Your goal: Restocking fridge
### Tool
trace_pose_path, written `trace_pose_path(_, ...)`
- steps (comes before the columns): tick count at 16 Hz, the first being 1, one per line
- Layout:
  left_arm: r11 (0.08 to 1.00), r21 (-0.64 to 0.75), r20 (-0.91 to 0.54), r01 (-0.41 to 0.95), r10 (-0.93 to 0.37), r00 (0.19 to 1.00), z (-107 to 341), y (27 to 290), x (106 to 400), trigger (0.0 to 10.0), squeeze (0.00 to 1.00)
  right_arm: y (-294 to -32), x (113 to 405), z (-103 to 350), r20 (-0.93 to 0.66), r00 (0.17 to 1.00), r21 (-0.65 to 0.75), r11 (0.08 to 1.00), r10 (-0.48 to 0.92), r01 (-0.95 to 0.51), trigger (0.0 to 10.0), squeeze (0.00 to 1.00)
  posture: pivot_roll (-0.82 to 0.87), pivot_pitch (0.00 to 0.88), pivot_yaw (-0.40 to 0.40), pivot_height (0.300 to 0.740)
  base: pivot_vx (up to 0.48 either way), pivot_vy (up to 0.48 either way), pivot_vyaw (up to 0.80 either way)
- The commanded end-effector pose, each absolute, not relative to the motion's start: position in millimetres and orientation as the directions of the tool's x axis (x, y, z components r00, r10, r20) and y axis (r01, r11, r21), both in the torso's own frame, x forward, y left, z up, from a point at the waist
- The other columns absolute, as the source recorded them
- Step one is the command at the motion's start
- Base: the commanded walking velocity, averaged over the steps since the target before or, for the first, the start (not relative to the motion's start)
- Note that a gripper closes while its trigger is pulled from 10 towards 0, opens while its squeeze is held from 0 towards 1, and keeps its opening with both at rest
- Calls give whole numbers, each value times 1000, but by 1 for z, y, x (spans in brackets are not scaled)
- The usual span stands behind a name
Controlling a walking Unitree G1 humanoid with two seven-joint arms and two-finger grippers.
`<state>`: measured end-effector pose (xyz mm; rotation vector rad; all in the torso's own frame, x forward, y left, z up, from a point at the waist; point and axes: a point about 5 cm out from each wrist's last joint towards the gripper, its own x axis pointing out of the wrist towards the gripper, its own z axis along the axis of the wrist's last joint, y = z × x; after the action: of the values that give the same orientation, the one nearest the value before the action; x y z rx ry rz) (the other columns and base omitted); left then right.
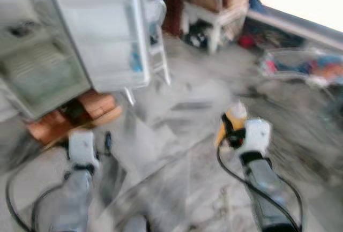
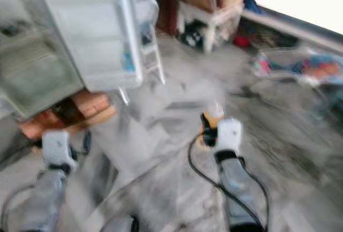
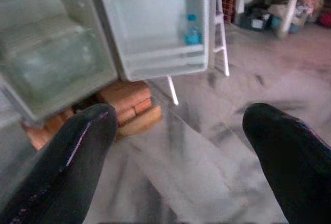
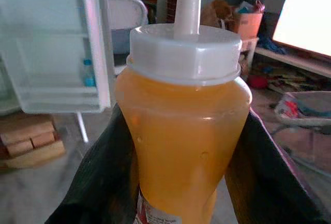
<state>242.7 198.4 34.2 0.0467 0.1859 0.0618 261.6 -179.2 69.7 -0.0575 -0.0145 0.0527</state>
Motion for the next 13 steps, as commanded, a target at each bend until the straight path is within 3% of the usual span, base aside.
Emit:
trace_pose_path(1,998,40,-161,-54,60,985,40,197,244,10000,0,-184,262,70,6,1000,-31,999,27,-26,10000,0,65,36,-59,740,0,0,0)
trace_pose_path(4,998,56,-136,4,4,991,45,192,243,10000,0,-183,268,75,9,1000,-4,1000,12,-12,10000,0,70,46,-66,740,0,0,0)
trace_pose_path(8,951,214,-81,223,-210,974,68,178,243,10000,0,-185,262,79,21,1000,-27,999,-23,24,10000,0,57,63,-62,740,0,0,0)
trace_pose_path(10,954,246,-92,170,-151,984,64,184,238,10000,0,-189,253,77,14,998,-1,998,-66,66,10000,0,49,62,-58,740,0,0,0)
trace_pose_path(13,983,170,-75,66,-54,996,59,182,224,10000,0,-196,242,83,53,997,-52,996,-65,68,10000,0,40,69,-62,740,0,0,0)
